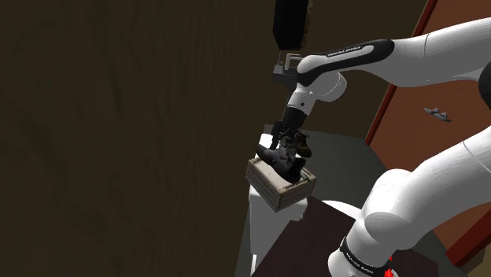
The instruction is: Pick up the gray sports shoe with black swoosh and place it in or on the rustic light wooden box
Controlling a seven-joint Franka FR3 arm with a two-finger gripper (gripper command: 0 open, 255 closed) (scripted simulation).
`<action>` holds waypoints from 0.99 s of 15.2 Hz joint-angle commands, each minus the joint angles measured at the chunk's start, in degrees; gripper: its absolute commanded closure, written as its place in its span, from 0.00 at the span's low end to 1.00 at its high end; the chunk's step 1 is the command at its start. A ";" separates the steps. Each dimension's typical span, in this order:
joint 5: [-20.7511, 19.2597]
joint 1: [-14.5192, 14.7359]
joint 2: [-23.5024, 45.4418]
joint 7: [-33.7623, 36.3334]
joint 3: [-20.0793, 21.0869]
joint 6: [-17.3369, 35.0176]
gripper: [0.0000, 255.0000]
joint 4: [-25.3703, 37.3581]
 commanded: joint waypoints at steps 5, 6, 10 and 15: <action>0.02 -0.05 0.14 -0.22 0.02 0.38 1.00 -0.36; 0.02 -0.06 0.15 -0.23 0.03 0.38 1.00 -0.36; 0.06 -0.05 0.19 -0.23 0.06 0.43 0.00 -0.38; -1.08 -0.68 0.34 0.00 -1.06 -3.34 0.00 3.20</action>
